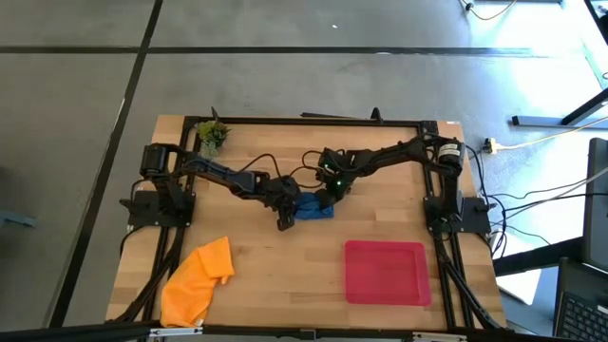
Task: Roll microfiber towels into tight, uniform cylinder then place into a basket
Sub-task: Roll the blue microfiber towel
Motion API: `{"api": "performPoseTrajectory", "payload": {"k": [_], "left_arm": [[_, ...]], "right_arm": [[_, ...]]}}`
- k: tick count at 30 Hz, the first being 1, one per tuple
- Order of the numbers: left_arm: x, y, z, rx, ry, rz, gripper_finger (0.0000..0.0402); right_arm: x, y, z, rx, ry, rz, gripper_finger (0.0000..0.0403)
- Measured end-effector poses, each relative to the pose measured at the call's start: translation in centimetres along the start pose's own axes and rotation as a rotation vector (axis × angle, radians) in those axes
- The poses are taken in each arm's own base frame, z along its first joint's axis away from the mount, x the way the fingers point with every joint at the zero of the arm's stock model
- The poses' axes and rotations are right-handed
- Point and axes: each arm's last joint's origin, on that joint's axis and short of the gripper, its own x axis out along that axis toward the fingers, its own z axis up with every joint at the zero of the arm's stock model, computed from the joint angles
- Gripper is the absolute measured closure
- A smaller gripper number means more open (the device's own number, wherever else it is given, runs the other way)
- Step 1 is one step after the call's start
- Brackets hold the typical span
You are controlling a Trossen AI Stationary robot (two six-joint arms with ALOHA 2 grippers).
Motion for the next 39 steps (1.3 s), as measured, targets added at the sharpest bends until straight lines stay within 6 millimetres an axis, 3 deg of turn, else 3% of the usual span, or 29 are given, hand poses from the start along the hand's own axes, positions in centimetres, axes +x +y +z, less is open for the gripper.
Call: {"api": "performPoseTrajectory", "payload": {"k": [4,11,21,26,30,39], "left_arm": [[0.0,0.0,0.0,-0.021,-0.004,0.012,0.0389],[-0.3,0.2,0.2,-0.075,-0.012,0.016,0.0328],[-4.3,1.3,1.5,-0.095,-0.066,0.058,0.0319],[-6.2,0.1,2.6,-0.010,-0.186,0.019,0.0321],[-5.2,-1.5,2.7,0.110,-0.221,-0.015,0.0321],[-0.4,-2.1,0.9,0.154,-0.150,0.078,0.0321]], "right_arm": [[0.0,0.0,0.0,0.000,0.000,-0.002,0.0391],[0.0,0.0,0.0,0.001,0.000,-0.003,0.0391],[0.1,0.0,-0.1,0.001,0.004,0.002,0.0391],[0.1,0.0,-0.1,-0.001,0.003,0.003,0.0391],[0.1,0.0,-0.1,-0.001,0.003,0.004,0.0391],[0.1,0.0,0.0,-0.005,-0.001,0.009,0.0391]]}}
